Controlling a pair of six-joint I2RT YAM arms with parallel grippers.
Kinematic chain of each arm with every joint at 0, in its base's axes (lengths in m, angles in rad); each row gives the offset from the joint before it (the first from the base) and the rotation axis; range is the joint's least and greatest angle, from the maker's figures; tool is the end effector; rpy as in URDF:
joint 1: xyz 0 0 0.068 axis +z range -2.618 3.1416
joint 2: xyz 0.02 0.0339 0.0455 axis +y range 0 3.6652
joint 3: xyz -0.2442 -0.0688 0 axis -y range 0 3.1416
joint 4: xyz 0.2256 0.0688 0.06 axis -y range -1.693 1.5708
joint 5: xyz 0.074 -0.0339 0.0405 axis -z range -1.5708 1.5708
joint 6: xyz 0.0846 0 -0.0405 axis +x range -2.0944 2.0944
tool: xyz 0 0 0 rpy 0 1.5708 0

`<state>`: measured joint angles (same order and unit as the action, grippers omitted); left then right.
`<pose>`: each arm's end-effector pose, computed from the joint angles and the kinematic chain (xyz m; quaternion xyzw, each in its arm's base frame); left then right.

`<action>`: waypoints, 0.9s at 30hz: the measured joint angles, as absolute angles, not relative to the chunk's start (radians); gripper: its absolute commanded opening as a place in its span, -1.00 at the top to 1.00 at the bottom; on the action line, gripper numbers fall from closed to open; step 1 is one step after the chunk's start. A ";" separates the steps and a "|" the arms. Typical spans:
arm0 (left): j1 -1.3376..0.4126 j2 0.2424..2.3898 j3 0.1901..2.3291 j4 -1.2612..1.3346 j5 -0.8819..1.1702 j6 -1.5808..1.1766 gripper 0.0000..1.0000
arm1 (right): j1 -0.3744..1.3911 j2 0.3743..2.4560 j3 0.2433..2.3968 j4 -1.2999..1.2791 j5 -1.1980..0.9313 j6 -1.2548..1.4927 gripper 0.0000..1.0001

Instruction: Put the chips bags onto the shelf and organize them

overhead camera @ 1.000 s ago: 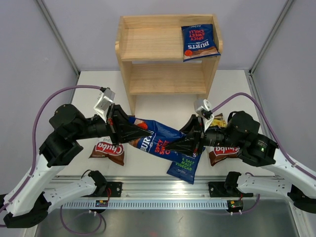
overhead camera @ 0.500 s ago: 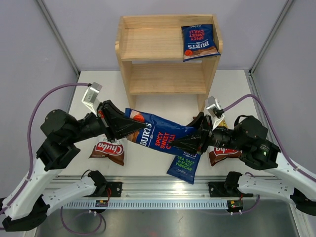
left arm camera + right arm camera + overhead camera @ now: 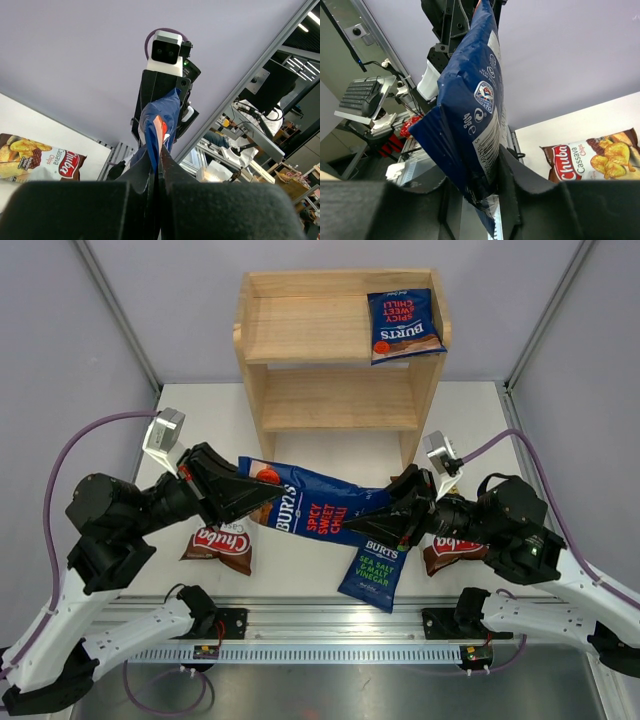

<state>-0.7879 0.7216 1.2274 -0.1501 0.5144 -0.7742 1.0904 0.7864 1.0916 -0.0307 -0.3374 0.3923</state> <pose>0.0716 -0.1310 0.4880 0.2126 0.5506 -0.6622 0.4617 0.0642 0.1838 0.4531 -0.3293 0.5135 0.6055 0.5112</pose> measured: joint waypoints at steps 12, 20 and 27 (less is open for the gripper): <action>-0.786 0.731 1.280 -0.271 0.321 -0.739 0.04 | 1.090 0.804 1.089 -0.009 -0.243 0.397 0.79; -0.783 0.809 1.591 -0.578 -0.172 -0.615 -0.98 | 1.069 0.851 1.099 -0.104 -0.042 0.419 0.88; -0.783 0.786 1.569 -0.702 -0.467 -0.519 -0.98 | 0.923 0.929 1.196 -0.119 0.107 0.599 0.93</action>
<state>-0.7826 0.7860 1.5688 -0.7017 -0.4667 -0.5186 0.9226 0.9295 1.1965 -0.1192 0.1066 0.5991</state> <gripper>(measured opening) 0.987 0.265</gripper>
